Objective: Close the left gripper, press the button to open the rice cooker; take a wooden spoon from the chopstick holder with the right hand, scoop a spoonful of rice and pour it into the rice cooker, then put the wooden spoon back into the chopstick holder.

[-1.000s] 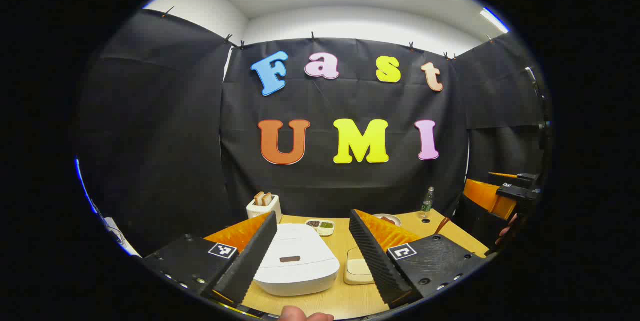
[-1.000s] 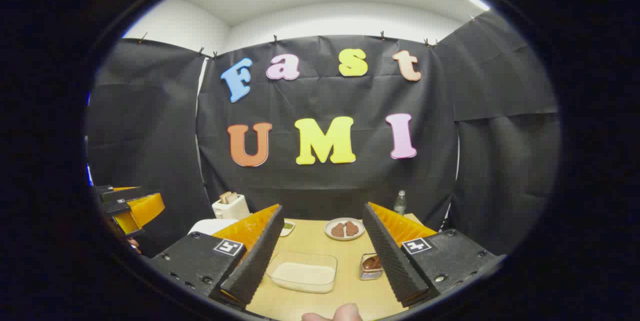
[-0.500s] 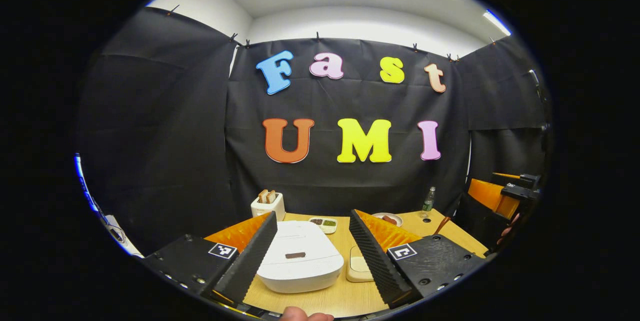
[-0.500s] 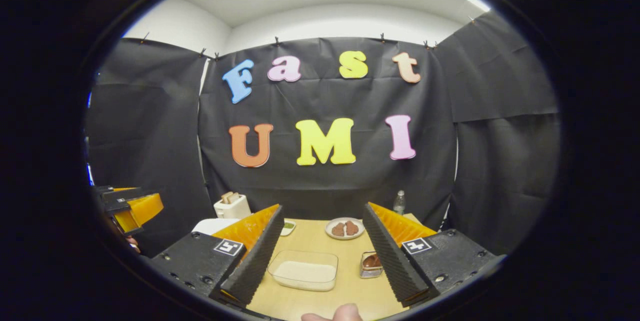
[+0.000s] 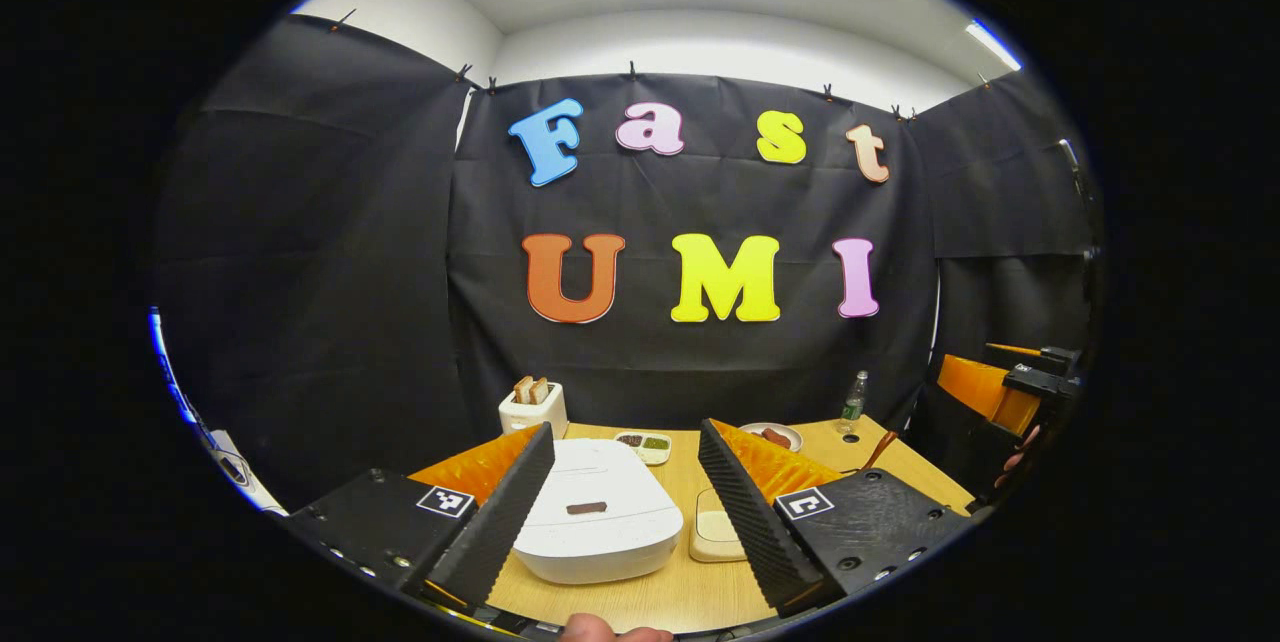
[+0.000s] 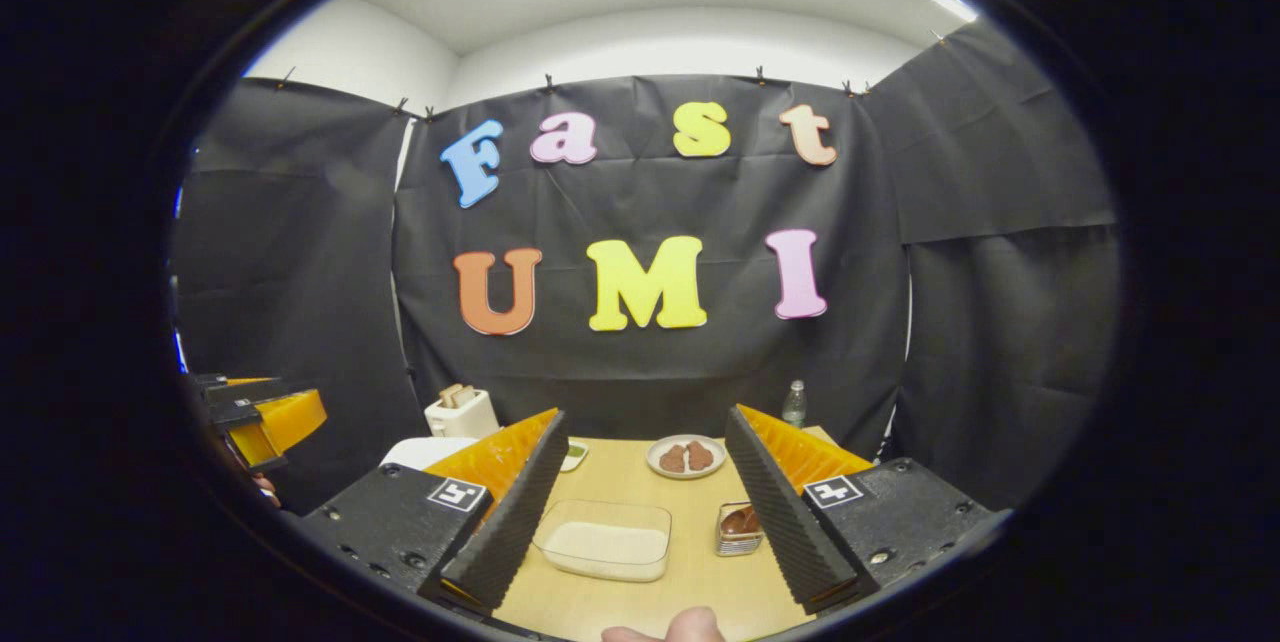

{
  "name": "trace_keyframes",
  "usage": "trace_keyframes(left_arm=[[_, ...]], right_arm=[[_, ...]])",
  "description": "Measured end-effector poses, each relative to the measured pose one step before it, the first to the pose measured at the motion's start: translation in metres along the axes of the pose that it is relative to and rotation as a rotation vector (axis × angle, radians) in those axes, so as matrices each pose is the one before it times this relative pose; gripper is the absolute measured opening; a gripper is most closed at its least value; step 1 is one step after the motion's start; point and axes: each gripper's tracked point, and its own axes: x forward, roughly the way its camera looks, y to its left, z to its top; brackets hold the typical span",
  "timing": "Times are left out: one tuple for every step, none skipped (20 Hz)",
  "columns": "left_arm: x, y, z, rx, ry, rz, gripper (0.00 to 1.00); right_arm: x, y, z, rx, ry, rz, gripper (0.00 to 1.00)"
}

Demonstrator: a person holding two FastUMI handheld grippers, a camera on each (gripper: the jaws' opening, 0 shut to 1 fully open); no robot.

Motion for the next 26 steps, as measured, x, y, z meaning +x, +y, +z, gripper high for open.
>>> trace_keyframes(left_arm=[[0.00181,-0.00044,-0.00072,0.00013,0.00025,-0.00056,0.94],[0.00003,-0.00060,-0.00056,-0.00041,0.00071,-0.00157,0.94],[0.00068,-0.00106,0.00118,0.00034,0.00043,-0.00182,0.94],[0.00264,-0.00044,0.00056,-0.00031,-0.00009,-0.00135,0.94],[0.00169,-0.00063,-0.00082,-0.00128,0.00283,-0.00111,0.94],[0.00114,0.00012,-0.00143,-0.00304,0.00562,0.00055,0.94],[0.00114,0.00068,-0.00127,-0.00289,0.00623,0.00077,0.94],[0.00031,-0.00076,0.00011,-0.00353,0.00793,-0.00105,0.94],[0.00160,-0.00094,-0.00071,-0.00252,0.00796,-0.00100,0.94],[0.00284,-0.00003,-0.00188,-0.00192,0.01211,-0.00072,0.94],[0.00277,-0.00035,-0.00275,-0.00122,0.01246,0.00089,0.94],[0.00295,0.00087,-0.00317,-0.00082,0.01577,0.00322,0.94],[0.00444,0.00087,-0.00523,-0.00141,0.02077,0.00260,0.94],[0.00486,0.00164,-0.00590,-0.00185,0.02616,0.00312,0.94],[0.00480,0.00065,-0.00665,-0.00296,0.02713,-0.00042,0.94],[0.00577,-0.00055,-0.00607,-0.00374,0.03666,0.00032,0.93],[0.00486,0.00145,-0.00461,0.00126,0.02770,0.00973,0.89],[0.00575,0.00157,-0.00439,0.00417,0.02564,-0.00022,0.83],[0.00813,0.00014,-0.00640,0.00363,0.03064,0.00580,0.67],[0.00877,0.00168,-0.00677,-0.00469,0.03372,-0.00106,0.64],[0.00518,-0.00240,-0.00678,-0.00706,0.03997,-0.00917,0.55],[0.00624,0.00064,-0.00620,-0.00455,0.04014,0.00109,0.50],[0.00787,0.00114,-0.00615,-0.00576,0.03522,-0.00032,0.48],[0.01025,0.00464,-0.00593,-0.01052,0.02915,0.01985,0.48],[0.00261,0.00747,-0.00196,-0.01619,0.02165,0.02254,0.29],[0.00893,-0.00171,-0.00304,-0.01323,0.02651,-0.01601,0.10]], right_arm=[[0.00069,-0.00098,-0.00004,-0.00054,0.00012,-0.00206,0.96],[0.00052,-0.00126,-0.00057,-0.00011,0.00100,-0.00176,0.96],[0.00100,-0.00110,0.00061,0.00170,0.00034,-0.00163,0.96],[0.00141,-0.00072,-0.00035,0.00309,0.00004,-0.00011,0.96],[0.00222,-0.00080,0.00017,0.00334,0.00130,0.00019,0.96],[0.00106,-0.00084,-0.00065,0.00210,0.00090,0.00037,0.96],[0.00160,-0.00050,0.00064,0.00152,-0.00059,0.00012,0.96],[0.00133,-0.00103,-0.00026,0.00055,0.00047,-0.00159,0.96],[0.00234,-0.00161,-0.00081,0.00141,0.00188,-0.00015,0.96],[0.00236,-0.00151,-0.00029,0.00354,0.00013,0.00021,0.96],[0.00270,-0.00195,-0.00060,0.00134,0.00209,0.00180,0.96],[0.00317,-0.00203,-0.00166,0.00070,0.00046,0.00086,0.96],[0.00389,-0.00255,0.00028,0.00001,0.00222,0.00163,0.96],[0.00375,-0.00289,-0.00129,0.00157,0.00158,0.00133,0.96],[0.00349,-0.00283,0.00020,0.00234,0.00240,-0.00011,0.96],[0.00367,-0.00315,-0.00023,0.00317,0.00094,0.00205,0.96],[0.00434,-0.00289,0.00152,0.00041,-0.00135,0.00009,0.96],[0.00546,-0.00555,0.00071,0.00039,-0.00368,-0.00063,0.96],[0.00566,-0.00539,0.00046,0.00052,0.00008,-0.00132,0.96],[0.00446,-0.00381,-0.00130,0.00350,0.00116,0.00015,0.96],[0.00481,-0.00425,-0.00070,0.00557,0.00276,-0.00103,0.96],[0.00477,-0.00458,-0.00171,0.00603,0.00504,-0.00175,0.96],[0.00453,-0.00492,-0.00166,0.00539,0.00588,-0.00184,0.96],[0.00518,-0.00492,-0.00204,0.00473,0.00668,-0.00095,0.96],[0.00471,-0.00483,-0.00258,0.00274,0.00796,-0.00135,0.96],[0.00446,-0.00494,-0.00244,0.00311,0.00678,-0.00202,0.96]])
